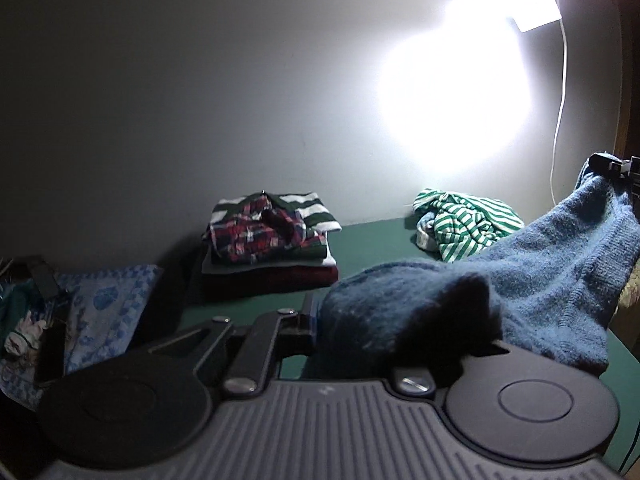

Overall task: Fold clothes
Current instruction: 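Lower the held sweater toward the table with both grippers, then lay the blue sweater down on the green table with both grippers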

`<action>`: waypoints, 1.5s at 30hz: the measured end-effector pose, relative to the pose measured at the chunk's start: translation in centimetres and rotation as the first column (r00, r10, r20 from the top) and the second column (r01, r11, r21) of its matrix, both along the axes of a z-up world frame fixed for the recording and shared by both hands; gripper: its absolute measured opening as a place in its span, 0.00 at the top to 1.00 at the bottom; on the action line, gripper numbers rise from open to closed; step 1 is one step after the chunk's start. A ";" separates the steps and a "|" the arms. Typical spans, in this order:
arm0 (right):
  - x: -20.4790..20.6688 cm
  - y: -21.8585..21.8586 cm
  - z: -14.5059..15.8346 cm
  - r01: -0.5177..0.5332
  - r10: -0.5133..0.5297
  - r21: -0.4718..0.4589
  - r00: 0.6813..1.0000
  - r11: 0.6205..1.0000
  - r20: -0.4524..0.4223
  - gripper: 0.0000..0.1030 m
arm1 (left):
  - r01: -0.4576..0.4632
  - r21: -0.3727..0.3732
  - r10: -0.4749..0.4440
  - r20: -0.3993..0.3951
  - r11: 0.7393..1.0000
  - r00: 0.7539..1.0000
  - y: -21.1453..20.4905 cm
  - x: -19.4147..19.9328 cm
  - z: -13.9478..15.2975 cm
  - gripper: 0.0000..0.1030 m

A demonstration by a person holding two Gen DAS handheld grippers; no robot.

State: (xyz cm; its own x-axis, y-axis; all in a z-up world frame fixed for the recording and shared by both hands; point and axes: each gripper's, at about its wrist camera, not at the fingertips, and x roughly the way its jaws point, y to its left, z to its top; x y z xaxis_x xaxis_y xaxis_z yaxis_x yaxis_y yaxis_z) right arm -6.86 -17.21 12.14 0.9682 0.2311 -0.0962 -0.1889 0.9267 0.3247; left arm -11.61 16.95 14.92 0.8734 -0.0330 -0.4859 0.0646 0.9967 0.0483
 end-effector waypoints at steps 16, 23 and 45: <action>7.9 4.1 -4.1 0.020 -0.027 -0.060 0.993 0.998 -0.119 0.89 | -0.055 0.078 0.062 -0.103 0.995 0.993 2.5 8.7 -7.8 0.73; 10.2 5.4 -8.4 0.028 -0.048 -0.110 0.981 0.994 -0.190 0.89 | -0.102 0.046 0.108 -0.163 0.994 0.981 4.4 12.6 -11.4 0.74; 18.3 7.7 -15.5 0.040 -0.121 -0.227 0.928 0.973 -0.352 0.88 | -0.104 0.055 0.117 -0.334 0.993 0.935 6.3 23.2 -18.9 0.62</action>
